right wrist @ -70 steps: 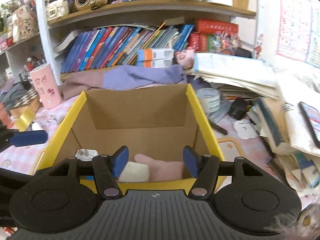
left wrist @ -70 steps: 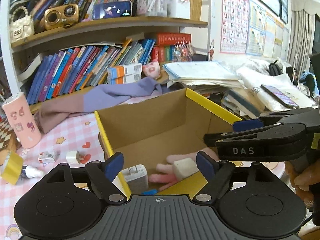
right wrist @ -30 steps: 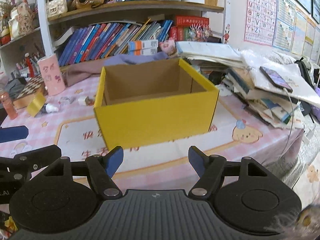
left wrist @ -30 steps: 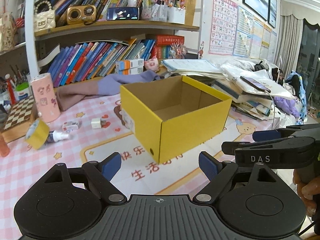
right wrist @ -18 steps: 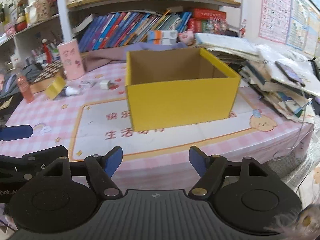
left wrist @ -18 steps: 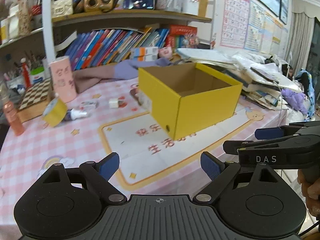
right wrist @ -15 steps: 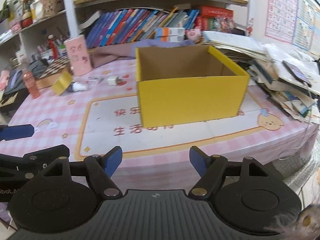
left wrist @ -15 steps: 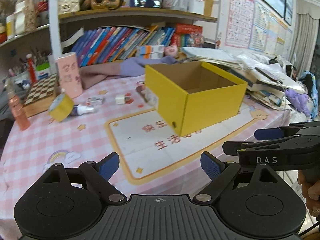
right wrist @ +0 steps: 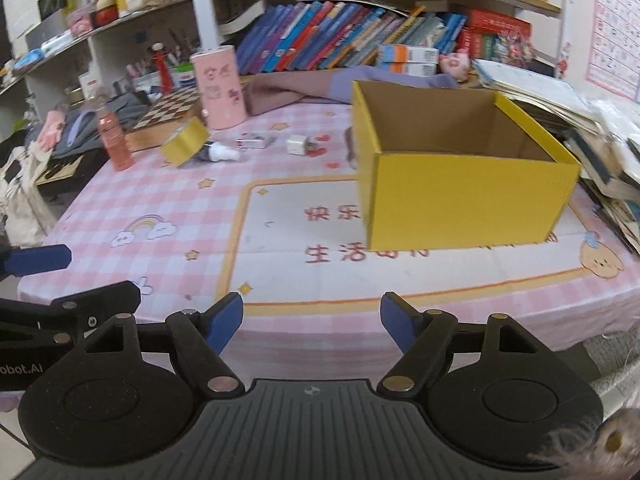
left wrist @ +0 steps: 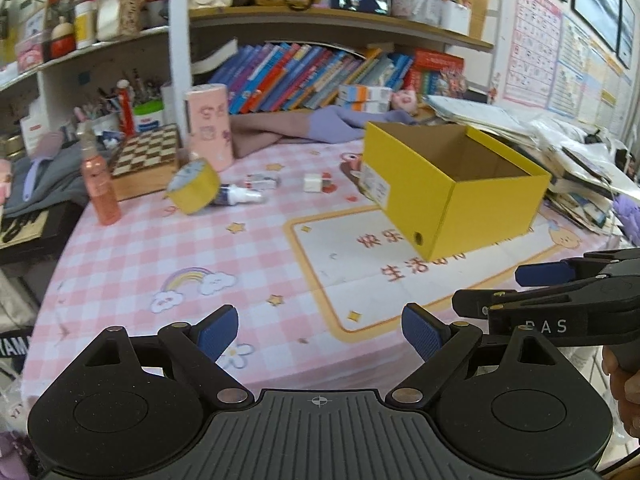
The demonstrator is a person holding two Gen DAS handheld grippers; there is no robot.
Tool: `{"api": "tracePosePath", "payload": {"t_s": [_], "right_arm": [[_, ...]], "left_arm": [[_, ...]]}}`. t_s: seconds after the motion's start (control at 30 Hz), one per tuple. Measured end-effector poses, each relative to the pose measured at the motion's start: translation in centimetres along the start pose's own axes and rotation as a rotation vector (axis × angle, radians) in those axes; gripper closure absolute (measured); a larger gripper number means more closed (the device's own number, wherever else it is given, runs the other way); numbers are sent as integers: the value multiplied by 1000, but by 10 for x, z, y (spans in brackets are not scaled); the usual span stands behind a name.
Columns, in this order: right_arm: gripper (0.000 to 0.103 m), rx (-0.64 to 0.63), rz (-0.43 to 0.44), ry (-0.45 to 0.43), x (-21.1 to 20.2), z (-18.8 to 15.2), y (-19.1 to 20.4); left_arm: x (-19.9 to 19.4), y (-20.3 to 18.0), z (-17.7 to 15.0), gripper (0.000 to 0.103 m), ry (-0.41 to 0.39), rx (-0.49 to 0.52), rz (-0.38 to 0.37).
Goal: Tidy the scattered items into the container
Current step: 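Withdraw both open tools from the box back over the table, then move the left tool toward the yellow tape roll while the right tool approaches the white charger plug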
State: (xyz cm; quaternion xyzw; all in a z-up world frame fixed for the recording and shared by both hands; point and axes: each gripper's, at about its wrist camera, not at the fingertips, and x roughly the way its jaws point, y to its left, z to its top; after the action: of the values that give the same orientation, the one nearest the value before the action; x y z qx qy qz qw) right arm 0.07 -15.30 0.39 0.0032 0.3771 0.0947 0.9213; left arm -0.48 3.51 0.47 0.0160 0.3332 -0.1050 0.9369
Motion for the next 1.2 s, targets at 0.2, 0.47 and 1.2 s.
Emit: {"api": "tracePosePath", "payload": {"t_s": [0.2,0.47,1.2], "right_arm": [[28,-53,50,0,6,8,22],[28,-95,87,12,18,16,37],[31,-118,137,35,105,84,43]], "left_arm": [[-8,20,-1,12,-11,-40,48],[-8,34,-1,12,-10,-72,84],[64,77,48,12,31,-118,159]]}}
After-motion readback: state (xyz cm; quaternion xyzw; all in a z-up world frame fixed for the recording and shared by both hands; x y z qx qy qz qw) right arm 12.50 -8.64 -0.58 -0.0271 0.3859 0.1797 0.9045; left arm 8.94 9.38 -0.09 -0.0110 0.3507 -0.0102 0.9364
